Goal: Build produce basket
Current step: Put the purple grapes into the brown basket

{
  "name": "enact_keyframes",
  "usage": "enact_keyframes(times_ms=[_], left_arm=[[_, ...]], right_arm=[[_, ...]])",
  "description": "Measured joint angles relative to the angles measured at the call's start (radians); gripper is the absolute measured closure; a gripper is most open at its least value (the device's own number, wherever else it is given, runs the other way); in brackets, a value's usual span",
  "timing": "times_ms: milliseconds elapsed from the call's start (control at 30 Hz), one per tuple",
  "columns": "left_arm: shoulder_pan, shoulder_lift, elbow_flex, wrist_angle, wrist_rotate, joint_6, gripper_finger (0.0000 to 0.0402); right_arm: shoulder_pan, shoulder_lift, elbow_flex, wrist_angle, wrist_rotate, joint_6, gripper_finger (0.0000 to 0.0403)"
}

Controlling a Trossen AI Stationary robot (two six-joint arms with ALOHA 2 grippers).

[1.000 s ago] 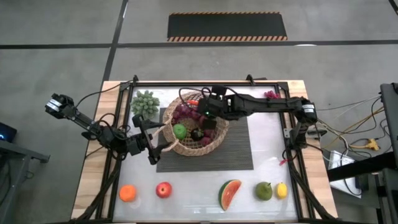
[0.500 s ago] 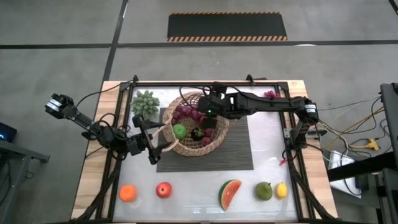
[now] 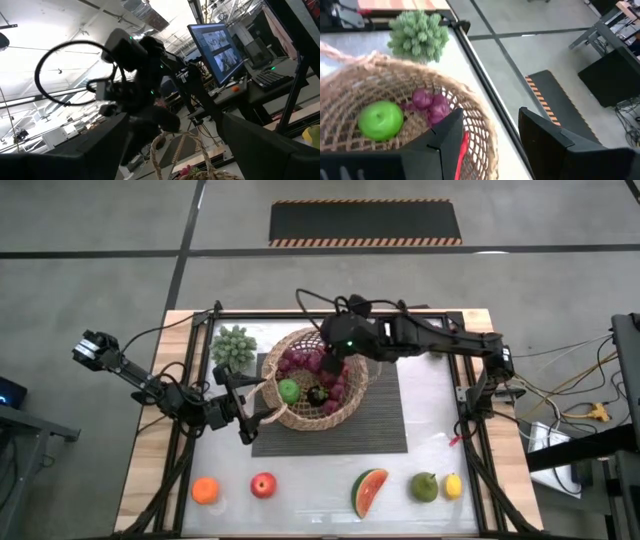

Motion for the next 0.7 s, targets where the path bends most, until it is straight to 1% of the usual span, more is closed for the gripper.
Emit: enact_keyframes(times_ms=[133, 267, 400, 533, 700], left_arm=[[0.0, 0.0, 0.0, 0.0, 0.0, -0.001, 0.0096], [0.0, 0.003, 0.0, 0.0, 0.0, -0.001, 0.0096], [-0.001, 0.003, 0.001, 0.0, 0.0, -0.003, 0.0096], [-0.001, 0.006, 0.002, 0.0, 0.0, -0.003, 0.0096], [-0.001, 0.006, 0.002, 0.0, 0.0, -0.003, 0.0096]], right_arm=[[-0.009, 0.0, 0.074, -0.056, 0.01, 0.003, 0.0225], [-0.076, -0.001, 0.151, -0.146, 0.014, 0.045, 0.0225], [-0.185, -0.001, 0.193, -0.25, 0.006, 0.107, 0.0225], [-0.324, -0.001, 0.191, -0.352, 0.003, 0.177, 0.0225], [-0.48, 0.0, 0.166, -0.38, 0.052, 0.178, 0.0225]])
